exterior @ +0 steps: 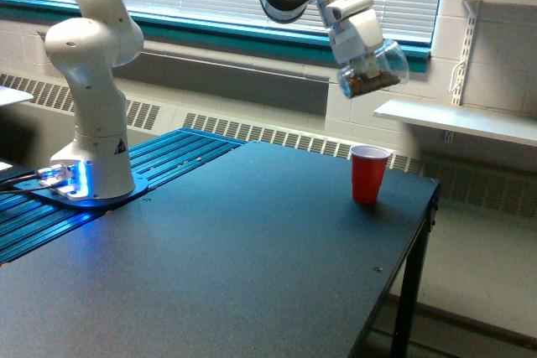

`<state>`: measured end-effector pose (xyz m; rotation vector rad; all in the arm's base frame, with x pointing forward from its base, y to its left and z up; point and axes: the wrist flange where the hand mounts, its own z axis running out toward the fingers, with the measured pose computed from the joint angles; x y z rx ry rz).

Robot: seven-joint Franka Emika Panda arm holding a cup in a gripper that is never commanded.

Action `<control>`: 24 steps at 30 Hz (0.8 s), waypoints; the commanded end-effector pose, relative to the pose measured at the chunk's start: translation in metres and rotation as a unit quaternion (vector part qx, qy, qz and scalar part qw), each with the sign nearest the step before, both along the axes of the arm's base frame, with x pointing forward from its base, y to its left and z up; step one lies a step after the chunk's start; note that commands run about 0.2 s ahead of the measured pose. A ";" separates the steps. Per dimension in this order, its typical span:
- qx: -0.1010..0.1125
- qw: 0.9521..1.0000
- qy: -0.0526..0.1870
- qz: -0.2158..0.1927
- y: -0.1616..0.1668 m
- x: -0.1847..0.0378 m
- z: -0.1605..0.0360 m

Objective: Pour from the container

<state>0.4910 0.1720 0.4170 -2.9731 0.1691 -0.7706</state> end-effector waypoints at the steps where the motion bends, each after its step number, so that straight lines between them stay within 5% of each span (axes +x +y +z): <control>1: -0.013 1.000 0.001 0.021 0.008 -0.016 -0.005; 24: -0.053 0.996 0.043 0.054 0.019 -0.046 -0.042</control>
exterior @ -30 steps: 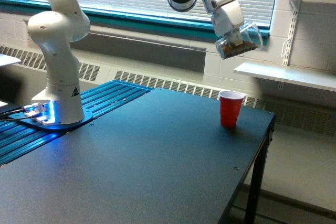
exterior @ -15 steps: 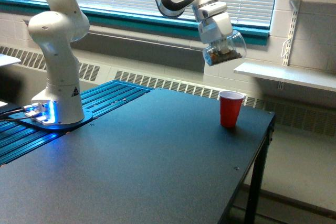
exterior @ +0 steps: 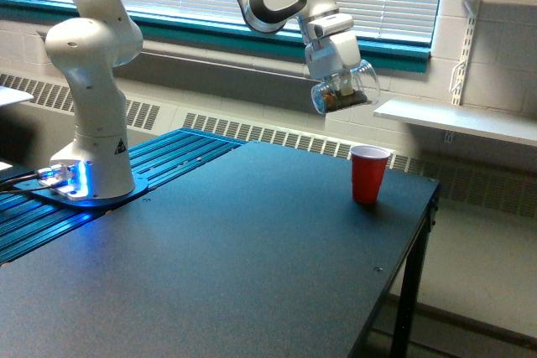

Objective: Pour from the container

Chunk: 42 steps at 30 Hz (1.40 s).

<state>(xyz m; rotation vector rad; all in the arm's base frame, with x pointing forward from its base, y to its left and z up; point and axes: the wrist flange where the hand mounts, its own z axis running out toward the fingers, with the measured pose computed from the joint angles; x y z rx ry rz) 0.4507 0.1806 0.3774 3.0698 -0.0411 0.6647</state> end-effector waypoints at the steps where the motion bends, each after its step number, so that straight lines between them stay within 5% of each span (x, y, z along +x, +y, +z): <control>1: -0.012 1.000 0.005 0.022 0.012 -0.006 -0.004; 42: -0.070 0.995 0.060 0.041 0.049 -0.004 -0.045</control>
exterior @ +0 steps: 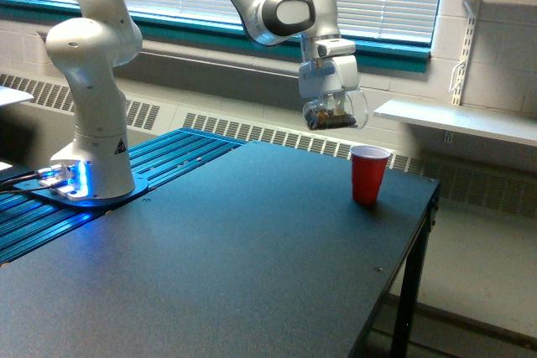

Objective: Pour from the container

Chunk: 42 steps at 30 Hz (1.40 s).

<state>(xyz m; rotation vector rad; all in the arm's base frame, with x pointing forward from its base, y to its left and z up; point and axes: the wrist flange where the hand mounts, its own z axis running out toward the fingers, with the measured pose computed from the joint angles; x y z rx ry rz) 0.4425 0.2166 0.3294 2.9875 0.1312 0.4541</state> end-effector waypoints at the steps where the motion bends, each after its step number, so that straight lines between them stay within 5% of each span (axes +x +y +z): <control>1: -0.005 1.000 -0.002 -0.001 0.014 0.004 0.002; 42: -0.068 0.997 0.030 0.015 0.040 0.024 -0.005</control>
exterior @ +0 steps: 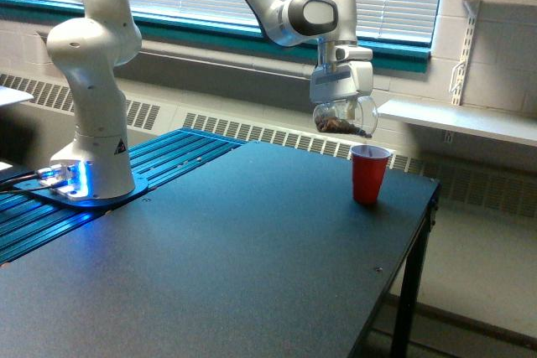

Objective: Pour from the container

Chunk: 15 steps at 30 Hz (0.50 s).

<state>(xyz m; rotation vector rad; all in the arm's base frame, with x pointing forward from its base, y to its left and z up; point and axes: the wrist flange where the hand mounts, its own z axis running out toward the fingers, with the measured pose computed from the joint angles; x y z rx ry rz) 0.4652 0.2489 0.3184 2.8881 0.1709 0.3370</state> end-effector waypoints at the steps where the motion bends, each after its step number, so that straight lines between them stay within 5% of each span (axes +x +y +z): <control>1: -0.011 1.000 -0.002 0.011 0.008 0.002 0.006; 15: -0.030 0.999 0.011 0.018 0.009 0.004 0.011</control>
